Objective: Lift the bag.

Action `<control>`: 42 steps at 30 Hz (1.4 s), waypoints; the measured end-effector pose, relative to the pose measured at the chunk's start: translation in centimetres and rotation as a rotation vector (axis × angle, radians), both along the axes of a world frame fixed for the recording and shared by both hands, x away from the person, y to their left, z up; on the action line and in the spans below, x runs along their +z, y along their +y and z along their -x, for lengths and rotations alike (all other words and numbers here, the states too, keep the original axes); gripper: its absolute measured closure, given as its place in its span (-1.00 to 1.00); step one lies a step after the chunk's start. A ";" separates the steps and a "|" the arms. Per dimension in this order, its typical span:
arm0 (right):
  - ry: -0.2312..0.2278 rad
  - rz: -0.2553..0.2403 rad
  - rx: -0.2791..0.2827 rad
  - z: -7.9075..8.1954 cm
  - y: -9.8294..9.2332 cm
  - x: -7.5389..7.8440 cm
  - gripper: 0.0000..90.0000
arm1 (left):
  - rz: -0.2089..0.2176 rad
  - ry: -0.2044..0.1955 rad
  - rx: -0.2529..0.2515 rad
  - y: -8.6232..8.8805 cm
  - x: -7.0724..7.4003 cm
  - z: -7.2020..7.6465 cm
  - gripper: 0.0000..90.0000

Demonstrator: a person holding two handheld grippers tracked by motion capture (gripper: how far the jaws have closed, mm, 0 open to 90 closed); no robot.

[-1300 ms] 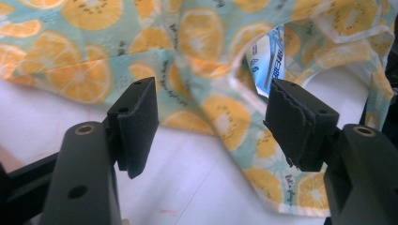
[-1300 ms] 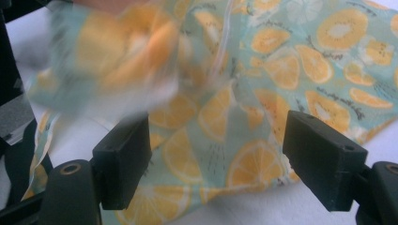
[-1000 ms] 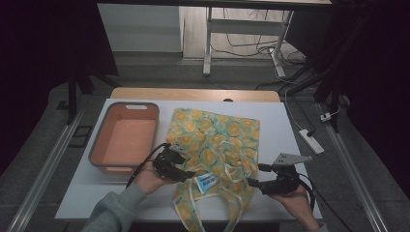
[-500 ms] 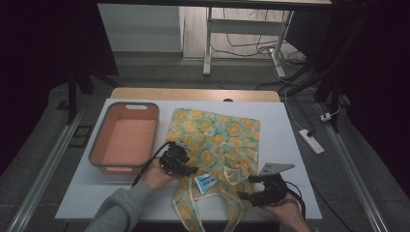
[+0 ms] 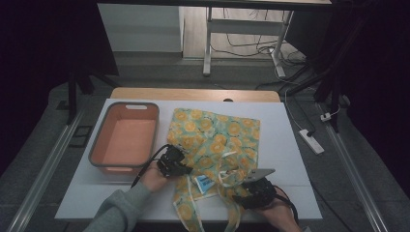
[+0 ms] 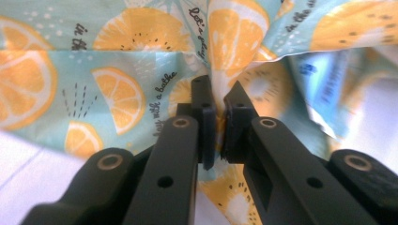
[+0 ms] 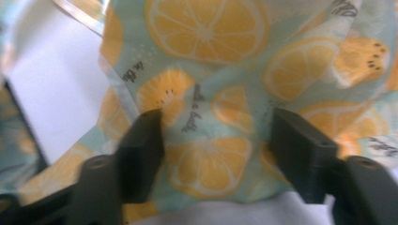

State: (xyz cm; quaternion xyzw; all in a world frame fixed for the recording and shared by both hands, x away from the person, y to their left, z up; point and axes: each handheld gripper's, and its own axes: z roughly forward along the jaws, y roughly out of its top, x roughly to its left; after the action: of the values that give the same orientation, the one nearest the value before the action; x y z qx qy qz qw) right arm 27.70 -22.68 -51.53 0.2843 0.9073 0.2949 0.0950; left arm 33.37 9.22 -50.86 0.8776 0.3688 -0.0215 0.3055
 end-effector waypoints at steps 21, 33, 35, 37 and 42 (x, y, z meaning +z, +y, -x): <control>-0.107 -0.256 -0.025 -0.4 -3.0 5.2 0.99 | 0.239 0.006 -0.037 5.6 4.7 2.8 0.97; -0.181 -0.315 -0.031 -1.7 -2.8 8.0 0.99 | 0.311 -0.020 -0.025 6.8 5.8 2.8 0.97; -0.187 -0.328 -0.032 -1.8 -2.8 8.4 0.99 | 0.323 -0.026 -0.024 6.9 6.1 2.8 0.97; -0.196 -0.338 -0.032 -1.8 -2.8 8.8 0.99 | 0.341 -0.031 -0.025 7.1 6.5 2.9 0.97; -0.234 -0.361 -0.036 -1.8 -3.0 10.2 0.99 | 0.360 -0.058 -0.016 7.6 7.6 3.0 0.97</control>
State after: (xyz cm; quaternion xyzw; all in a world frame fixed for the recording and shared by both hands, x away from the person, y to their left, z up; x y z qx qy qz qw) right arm 29.50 -25.72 -41.37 0.2767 0.8173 0.4819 0.1523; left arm 30.38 16.81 -43.27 0.8119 0.3429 -0.0644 0.4681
